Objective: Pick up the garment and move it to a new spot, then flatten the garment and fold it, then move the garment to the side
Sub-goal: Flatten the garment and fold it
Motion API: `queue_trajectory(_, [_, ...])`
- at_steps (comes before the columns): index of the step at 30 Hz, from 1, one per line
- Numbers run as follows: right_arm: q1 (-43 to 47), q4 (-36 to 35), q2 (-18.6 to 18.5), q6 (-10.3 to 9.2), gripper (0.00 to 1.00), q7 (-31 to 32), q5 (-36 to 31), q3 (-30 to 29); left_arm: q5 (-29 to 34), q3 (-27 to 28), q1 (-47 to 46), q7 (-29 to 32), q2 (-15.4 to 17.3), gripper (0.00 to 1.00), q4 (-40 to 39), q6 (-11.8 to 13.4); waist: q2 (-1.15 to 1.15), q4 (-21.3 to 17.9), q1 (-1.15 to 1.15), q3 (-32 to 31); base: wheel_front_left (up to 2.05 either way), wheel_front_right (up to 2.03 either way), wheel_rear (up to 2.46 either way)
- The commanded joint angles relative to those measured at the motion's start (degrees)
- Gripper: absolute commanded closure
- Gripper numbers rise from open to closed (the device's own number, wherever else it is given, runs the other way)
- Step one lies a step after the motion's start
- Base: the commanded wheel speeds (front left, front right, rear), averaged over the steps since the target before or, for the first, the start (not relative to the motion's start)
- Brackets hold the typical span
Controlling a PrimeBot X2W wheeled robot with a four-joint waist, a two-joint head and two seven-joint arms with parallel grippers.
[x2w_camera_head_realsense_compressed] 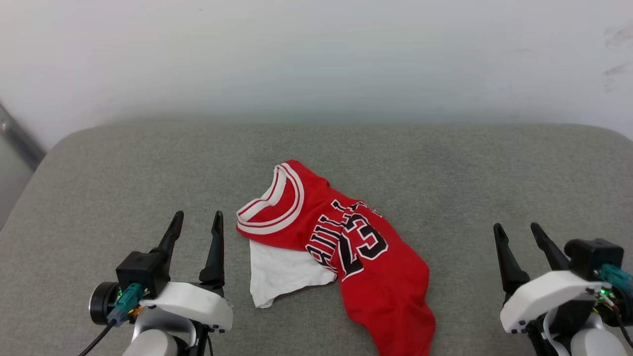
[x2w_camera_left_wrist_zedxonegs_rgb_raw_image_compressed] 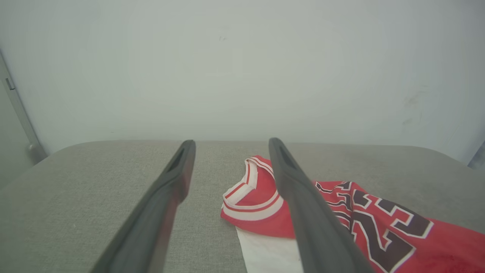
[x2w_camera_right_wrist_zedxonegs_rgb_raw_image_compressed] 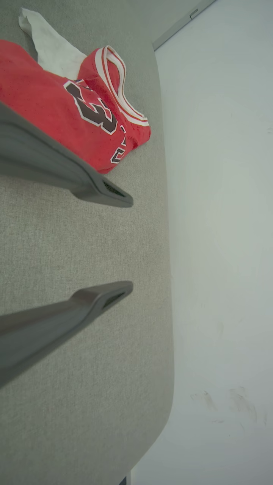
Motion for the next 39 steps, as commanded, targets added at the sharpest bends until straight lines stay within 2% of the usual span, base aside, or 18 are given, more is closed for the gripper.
queue_trajectory(1, [-1.77, 1.60, 0.05, -0.03, 0.00, 1.05, 0.29, -0.18, 0.31, -0.25, -0.95, -0.22, -0.24, 0.00, -0.46, -0.31, 0.00, 1.46, 0.00, 1.15, 0.00, 0.00, 0.00])
queue_trajectory(7, [-12.76, 9.71, -2.50, -0.02, 0.00, 8.81, 2.83, 1.95, 1.90, -1.86, -5.14, -0.59, -1.33, 0.00, -1.69, -1.90, 0.00, 6.40, 0.00, 6.94, 0.00, 0.00, 0.00])
queue_trajectory(13, [-22.59, 19.32, -6.04, -0.02, 0.00, 23.91, 7.26, 8.58, 2.84, -2.68, -8.74, -0.94, -3.31, 0.00, -1.02, -3.75, 0.00, 11.55, 0.00, 11.49, 0.00, 0.00, 0.00])
queue_trajectory(19, [-27.88, 25.97, -8.67, -0.02, 0.00, 34.20, 11.67, 15.75, 3.46, -2.23, -10.20, -1.20, -5.76, 0.00, 0.30, -5.18, 0.00, 15.08, 0.00, 13.97, 0.00, 0.00, 0.00])
queue_trajectory(24, [-28.31, 33.12, -9.66, -0.03, 0.00, 40.68, 13.09, 18.73, 4.49, -0.89, -9.31, -1.24, -7.42, 0.00, 1.13, -6.52, 0.00, 16.43, 0.00, 14.31, 0.00, 0.00, 0.00])
queue_trajectory(25, [-28.01, 34.34, -9.60, -0.03, 0.04, 41.98, 13.37, 19.19, 4.75, -0.62, -9.04, -1.24, -7.74, 0.00, 1.27, -6.80, 0.00, 16.60, 0.00, 14.21, 0.00, 0.00, 0.00])
queue_trajectory(26, [-27.90, 34.99, -9.53, -0.03, 0.58, 42.50, 13.75, 19.59, 4.95, -0.38, -8.81, -1.25, -8.10, 0.00, 1.43, -6.97, 0.00, 16.70, 0.00, 14.05, 0.00, 0.00, 0.00])
queue_trajectory(27, [-28.11, 34.97, -9.50, -0.02, 0.97, 42.15, 14.01, 20.00, 5.23, -0.13, -8.53, -1.24, -8.38, 0.00, 1.63, -7.17, 0.00, 16.73, 0.00, 13.85, 0.00, 0.00, 0.00])
queue_trajectory(28, [-28.61, 34.68, -9.73, -0.02, 1.00, 41.56, 14.03, 20.47, 5.48, 0.12, -8.24, -1.24, -8.62, 0.00, 1.75, -7.36, 0.00, 16.68, 0.00, 13.61, 0.00, 0.00, 0.00])
queue_trajectory(32, [-30.47, 32.57, -10.62, -0.02, 1.00, 38.58, 13.84, 21.61, 6.21, 0.74, -7.48, -1.18, -8.88, 0.00, 2.20, -7.63, 0.00, 15.92, 0.00, 12.39, 0.00, 0.00, 0.00])
queue_trajectory(39, [-33.04, 25.61, -12.41, -0.03, 1.00, 31.55, 11.17, 22.93, 7.65, 1.83, -5.16, -1.14, -8.38, 0.00, 3.16, -8.09, 0.00, 11.70, 0.00, 8.28, 0.00, 0.00, 0.00])
